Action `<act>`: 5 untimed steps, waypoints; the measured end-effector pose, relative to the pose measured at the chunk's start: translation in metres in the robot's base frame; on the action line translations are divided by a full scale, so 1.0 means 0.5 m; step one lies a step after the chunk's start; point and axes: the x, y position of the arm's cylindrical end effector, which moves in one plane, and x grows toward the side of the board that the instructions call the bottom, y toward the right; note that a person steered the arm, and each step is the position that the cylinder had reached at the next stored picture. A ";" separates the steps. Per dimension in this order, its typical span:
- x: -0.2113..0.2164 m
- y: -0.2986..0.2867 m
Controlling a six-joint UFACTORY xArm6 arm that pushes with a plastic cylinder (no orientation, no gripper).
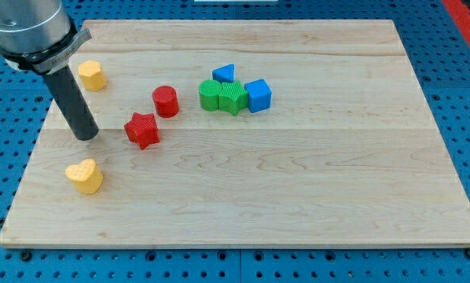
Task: Push red star and red circle to the right side respectively
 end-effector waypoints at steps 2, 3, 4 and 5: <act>-0.008 0.152; -0.036 0.195; -0.080 0.163; -0.097 0.203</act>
